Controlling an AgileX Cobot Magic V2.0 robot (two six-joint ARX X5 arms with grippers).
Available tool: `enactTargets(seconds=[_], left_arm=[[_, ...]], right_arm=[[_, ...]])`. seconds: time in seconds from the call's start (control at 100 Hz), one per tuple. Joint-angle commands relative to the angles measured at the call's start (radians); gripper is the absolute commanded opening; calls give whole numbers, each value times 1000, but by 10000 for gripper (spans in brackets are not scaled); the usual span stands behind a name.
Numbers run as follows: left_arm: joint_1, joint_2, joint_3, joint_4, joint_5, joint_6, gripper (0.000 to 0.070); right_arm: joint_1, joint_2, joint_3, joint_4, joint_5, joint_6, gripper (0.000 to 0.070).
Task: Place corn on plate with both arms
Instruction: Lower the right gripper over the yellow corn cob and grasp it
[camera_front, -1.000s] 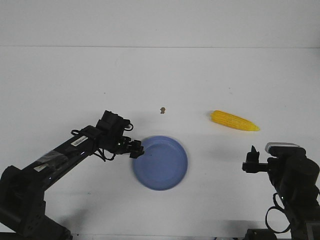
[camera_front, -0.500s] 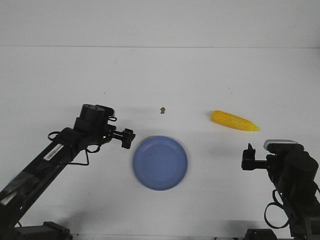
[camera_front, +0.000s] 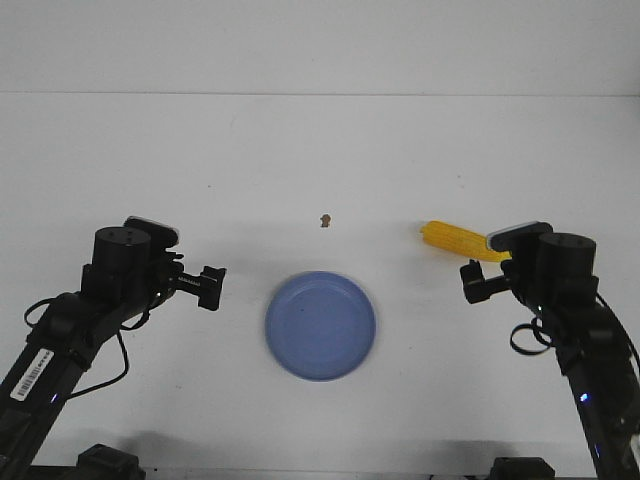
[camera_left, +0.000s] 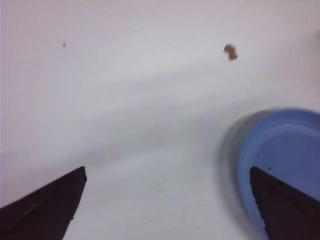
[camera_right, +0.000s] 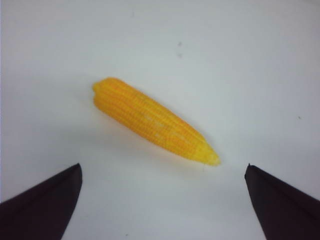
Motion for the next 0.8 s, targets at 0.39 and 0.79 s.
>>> enactTargets(seconds=[0.39, 0.79], left_arm=[[-2, 6, 10, 2, -1, 13, 700], [-2, 6, 10, 1, -1, 13, 700]], right_arm=[[-1, 502, 293, -5, -170, -244, 700], [-47, 671, 306, 61, -203, -279, 700]])
